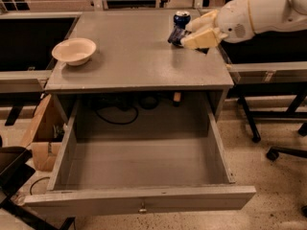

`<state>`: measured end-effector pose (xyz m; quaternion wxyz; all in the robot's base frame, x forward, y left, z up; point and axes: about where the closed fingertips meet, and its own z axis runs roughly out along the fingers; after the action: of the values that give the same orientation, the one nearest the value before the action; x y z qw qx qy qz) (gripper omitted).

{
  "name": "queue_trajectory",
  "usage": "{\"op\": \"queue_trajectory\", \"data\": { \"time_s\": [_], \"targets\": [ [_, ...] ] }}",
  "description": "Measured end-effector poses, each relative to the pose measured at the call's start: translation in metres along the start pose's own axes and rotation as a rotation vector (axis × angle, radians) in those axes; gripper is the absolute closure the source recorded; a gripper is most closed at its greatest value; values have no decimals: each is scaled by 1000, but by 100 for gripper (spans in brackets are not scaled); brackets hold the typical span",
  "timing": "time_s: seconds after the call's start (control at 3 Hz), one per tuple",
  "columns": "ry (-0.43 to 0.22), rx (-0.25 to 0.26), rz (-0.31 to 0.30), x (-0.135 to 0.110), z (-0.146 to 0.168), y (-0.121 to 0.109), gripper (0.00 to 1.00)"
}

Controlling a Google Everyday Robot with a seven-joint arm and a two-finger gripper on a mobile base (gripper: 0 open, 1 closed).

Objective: Place rxbar blueberry into top drawer

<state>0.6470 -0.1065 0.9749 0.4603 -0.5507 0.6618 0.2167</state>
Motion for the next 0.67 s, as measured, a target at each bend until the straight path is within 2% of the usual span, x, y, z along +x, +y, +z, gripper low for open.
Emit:
{"op": "queue_trajectory", "data": {
  "time_s": [0.33,0.67],
  "targets": [
    [48,-92,-35,19,-19,51,100],
    [69,-182,-59,42,-15,86,100]
  ]
}}
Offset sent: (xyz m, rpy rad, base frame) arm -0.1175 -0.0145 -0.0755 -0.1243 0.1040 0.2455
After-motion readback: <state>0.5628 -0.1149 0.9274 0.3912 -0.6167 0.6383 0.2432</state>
